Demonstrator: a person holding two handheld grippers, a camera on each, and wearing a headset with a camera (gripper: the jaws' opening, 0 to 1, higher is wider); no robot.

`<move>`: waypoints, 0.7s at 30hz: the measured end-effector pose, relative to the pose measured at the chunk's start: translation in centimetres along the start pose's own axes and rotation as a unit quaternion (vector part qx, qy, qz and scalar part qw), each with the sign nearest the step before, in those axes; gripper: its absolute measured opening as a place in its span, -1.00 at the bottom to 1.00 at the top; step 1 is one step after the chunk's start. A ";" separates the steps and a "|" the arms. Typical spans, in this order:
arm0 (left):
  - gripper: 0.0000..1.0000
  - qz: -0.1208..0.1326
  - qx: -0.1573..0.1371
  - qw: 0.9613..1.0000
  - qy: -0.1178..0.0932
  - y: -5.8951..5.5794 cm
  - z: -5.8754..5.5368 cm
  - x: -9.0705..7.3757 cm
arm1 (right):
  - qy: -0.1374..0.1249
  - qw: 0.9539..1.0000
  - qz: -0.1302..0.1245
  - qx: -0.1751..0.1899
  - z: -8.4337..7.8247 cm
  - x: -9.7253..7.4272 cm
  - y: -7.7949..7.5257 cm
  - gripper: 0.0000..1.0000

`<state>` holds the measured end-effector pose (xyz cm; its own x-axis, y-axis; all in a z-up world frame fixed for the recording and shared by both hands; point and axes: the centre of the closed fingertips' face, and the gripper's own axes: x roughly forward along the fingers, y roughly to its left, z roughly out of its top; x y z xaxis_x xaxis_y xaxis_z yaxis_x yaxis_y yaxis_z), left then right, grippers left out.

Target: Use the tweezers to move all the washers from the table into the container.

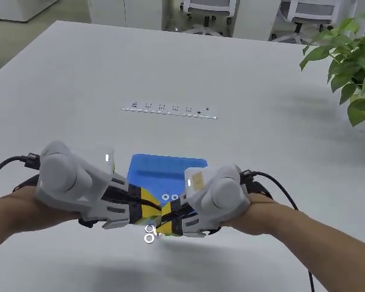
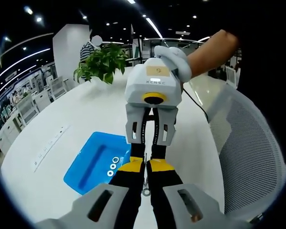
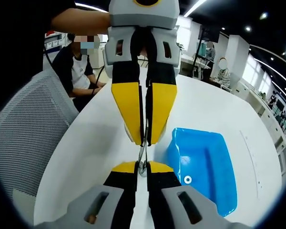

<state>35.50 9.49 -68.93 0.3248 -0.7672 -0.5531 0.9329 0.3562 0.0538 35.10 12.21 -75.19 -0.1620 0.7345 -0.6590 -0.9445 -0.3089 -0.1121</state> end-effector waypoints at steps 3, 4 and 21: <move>-0.80 0.001 -0.003 1.000 -0.006 0.0 0.2 -0.1 | -0.002 1.000 -0.002 0.002 0.2 -0.2 0.0 -0.84; -0.78 0.002 -0.004 1.000 -0.007 0.0 0.3 -0.1 | -0.002 1.000 -0.002 0.001 0.2 -0.3 -0.1 -0.84; -0.19 0.025 -0.064 0.997 -0.028 0.3 -0.5 -1.4 | -0.006 1.000 -0.010 -0.003 1.6 -2.1 -1.0 -0.83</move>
<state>35.25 10.96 -68.51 0.3825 -0.7733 -0.5057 0.8885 0.4580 -0.0283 35.93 11.93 -72.54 -0.1466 0.7474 -0.6480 -0.9455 -0.2983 -0.1302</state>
